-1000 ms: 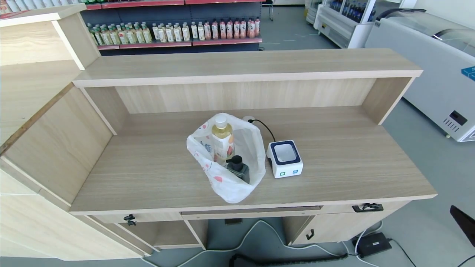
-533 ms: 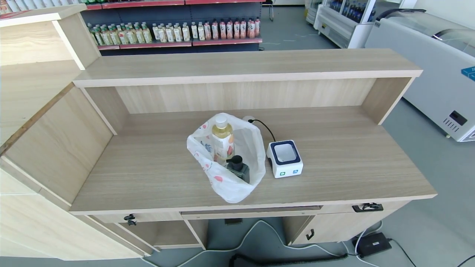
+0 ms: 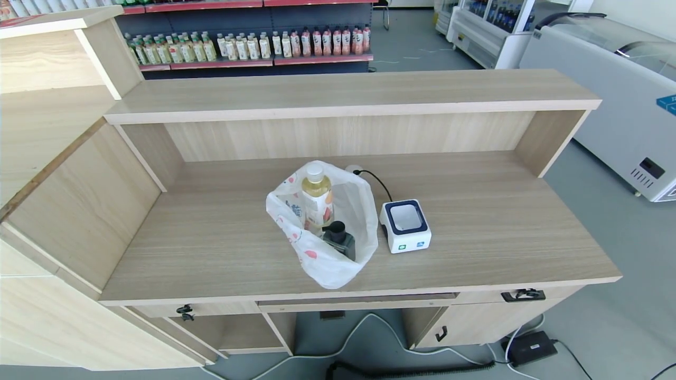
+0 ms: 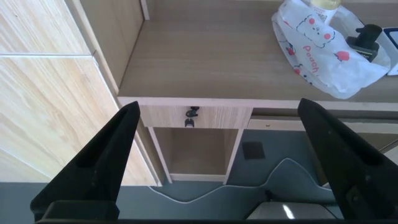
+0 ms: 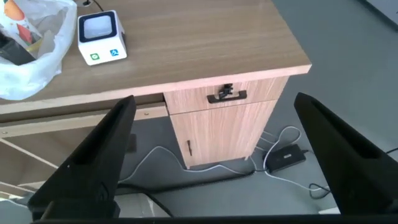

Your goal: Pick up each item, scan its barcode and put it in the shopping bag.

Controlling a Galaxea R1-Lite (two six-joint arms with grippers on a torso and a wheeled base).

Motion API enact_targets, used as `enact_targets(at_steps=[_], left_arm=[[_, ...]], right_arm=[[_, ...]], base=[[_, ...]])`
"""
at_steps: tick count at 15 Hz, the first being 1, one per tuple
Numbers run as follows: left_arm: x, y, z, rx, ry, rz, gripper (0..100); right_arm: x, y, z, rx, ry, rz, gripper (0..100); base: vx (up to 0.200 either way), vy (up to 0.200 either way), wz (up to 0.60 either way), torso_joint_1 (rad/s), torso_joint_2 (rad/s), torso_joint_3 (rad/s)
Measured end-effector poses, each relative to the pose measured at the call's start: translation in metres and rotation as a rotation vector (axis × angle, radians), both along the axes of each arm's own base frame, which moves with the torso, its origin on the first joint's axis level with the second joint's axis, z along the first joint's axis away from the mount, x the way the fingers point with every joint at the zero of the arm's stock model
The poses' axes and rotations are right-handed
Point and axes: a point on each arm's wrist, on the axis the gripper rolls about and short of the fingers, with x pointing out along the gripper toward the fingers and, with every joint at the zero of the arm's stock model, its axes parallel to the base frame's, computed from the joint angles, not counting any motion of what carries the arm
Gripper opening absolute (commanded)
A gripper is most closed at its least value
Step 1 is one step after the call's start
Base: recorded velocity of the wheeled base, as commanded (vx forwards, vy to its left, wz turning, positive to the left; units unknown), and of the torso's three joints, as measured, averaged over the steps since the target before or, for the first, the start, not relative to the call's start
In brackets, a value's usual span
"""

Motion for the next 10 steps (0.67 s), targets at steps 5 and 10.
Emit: enact_targets(at_steps=[5,10], left_arm=[[0.0000,0.0000,0.0000,0.000,0.000,0.000,100],[0.0000,0.0000,0.0000,0.000,0.000,0.000,100]], right_arm=[[-0.0004,-0.0001,-0.0032,0.086,0.016,-0.002,100],[-0.0007,-0.0001,-0.0057,0.111,0.042,-0.004,100]], base=[[0.000,0.000,0.00,0.000,0.00,0.000],[0.000,0.000,0.00,0.000,0.00,0.000]])
